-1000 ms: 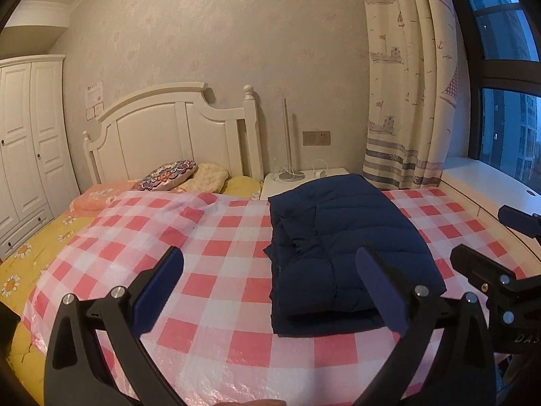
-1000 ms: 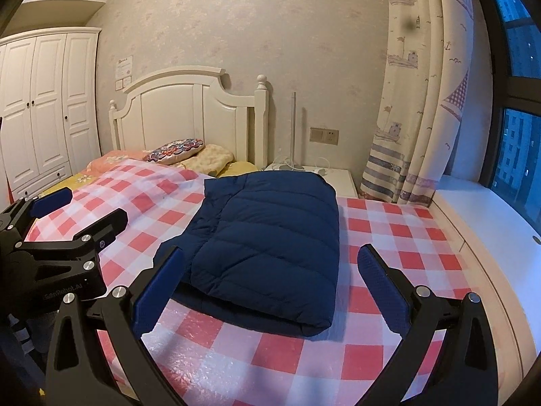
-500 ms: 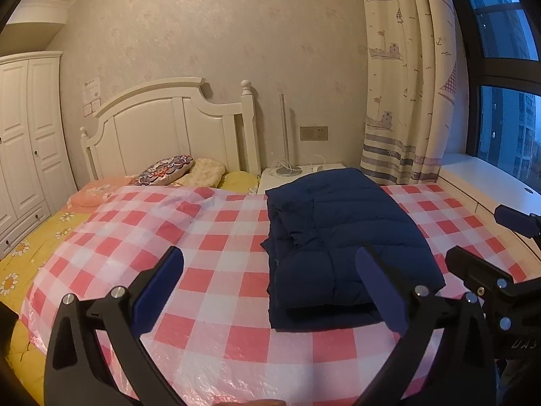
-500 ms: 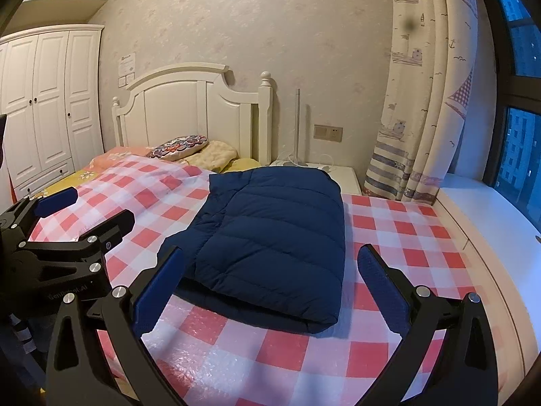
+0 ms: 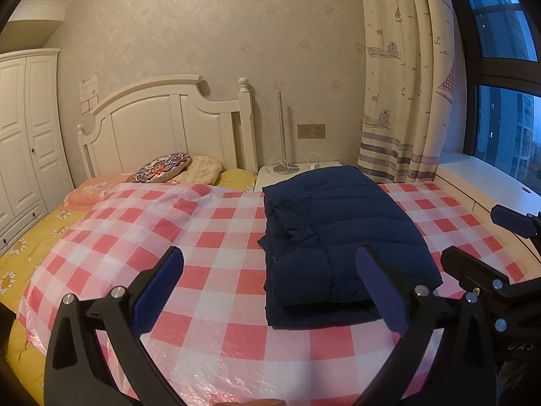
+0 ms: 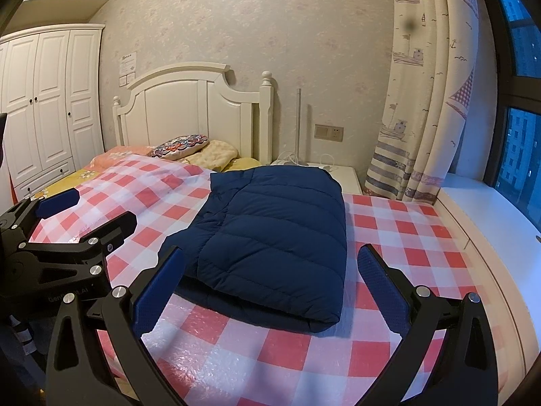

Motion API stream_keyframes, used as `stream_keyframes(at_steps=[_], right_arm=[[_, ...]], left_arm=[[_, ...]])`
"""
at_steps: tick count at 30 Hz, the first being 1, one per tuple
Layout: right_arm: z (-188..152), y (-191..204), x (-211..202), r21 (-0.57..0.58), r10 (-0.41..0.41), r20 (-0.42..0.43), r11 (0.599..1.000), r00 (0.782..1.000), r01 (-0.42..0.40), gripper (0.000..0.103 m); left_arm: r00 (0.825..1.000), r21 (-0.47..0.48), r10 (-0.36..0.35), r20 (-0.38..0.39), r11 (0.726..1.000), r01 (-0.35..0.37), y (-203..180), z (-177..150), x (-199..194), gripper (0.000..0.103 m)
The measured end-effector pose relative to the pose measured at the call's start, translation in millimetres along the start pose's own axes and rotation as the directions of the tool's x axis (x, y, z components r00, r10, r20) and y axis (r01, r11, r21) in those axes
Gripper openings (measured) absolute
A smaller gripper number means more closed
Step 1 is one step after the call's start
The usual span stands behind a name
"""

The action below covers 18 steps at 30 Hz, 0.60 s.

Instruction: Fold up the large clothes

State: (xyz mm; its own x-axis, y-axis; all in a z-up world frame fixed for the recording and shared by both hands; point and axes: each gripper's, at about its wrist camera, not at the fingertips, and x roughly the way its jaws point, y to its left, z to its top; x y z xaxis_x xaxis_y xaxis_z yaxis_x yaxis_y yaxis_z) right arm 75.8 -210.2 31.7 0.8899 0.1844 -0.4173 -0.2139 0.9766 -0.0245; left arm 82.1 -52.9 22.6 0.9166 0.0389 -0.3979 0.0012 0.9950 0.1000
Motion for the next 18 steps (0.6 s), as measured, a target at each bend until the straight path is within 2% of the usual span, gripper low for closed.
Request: stream_keyframes(at_steps=[18], right_arm=[[-0.3,1.7,0.3,0.000,0.001,-0.002,1.000,1.000,-0.001,0.098]], left_arm=[[1.000,-0.001,-0.001,-0.001,1.000,0.001,0.0,-0.4,0.6,0.101]])
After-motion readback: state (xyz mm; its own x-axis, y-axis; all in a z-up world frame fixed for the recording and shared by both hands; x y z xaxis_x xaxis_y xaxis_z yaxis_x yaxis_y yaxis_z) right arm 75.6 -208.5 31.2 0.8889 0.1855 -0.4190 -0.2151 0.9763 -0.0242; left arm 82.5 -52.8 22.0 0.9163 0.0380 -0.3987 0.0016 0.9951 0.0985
